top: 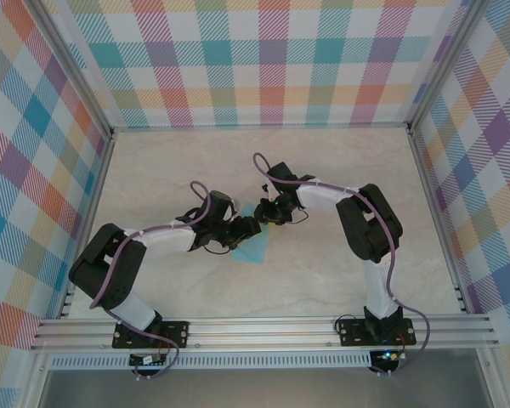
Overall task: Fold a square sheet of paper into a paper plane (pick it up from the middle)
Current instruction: Fold the triangle a second time at the center of the table.
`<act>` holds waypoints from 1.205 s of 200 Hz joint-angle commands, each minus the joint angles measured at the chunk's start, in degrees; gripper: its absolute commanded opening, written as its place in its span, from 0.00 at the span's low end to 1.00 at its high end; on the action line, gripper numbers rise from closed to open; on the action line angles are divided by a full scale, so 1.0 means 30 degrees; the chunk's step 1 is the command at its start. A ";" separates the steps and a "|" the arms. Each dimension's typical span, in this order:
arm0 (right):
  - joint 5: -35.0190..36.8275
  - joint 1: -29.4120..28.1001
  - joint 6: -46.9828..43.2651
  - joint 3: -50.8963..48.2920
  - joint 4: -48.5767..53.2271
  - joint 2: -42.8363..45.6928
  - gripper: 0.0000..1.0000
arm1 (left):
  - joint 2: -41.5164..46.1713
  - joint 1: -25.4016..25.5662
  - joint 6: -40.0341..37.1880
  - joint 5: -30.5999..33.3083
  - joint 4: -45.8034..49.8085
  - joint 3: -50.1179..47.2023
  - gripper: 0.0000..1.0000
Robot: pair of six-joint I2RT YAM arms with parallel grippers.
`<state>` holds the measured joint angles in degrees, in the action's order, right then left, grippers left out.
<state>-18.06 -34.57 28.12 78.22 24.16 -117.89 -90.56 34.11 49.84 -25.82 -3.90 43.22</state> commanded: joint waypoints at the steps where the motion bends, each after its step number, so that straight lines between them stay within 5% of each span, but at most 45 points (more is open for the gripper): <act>1: -0.0050 -0.0050 0.0207 -0.0320 0.0585 -0.0933 0.33 | 0.1243 0.0349 -0.0804 0.0777 0.2156 -0.0387 0.56; 94: -0.0011 -0.0052 0.0169 -0.0260 0.0624 -0.1083 0.33 | 0.1114 0.0349 -0.0277 -0.0921 0.0014 -0.0465 0.49; 241: -0.0760 0.0001 0.0249 -0.0320 0.0511 -0.1127 0.34 | -0.2110 0.0346 0.0613 -0.0614 -0.2869 0.0746 0.62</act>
<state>-19.42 -34.15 28.16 78.22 24.03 -118.19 -96.16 34.11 51.77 -27.59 -11.07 44.10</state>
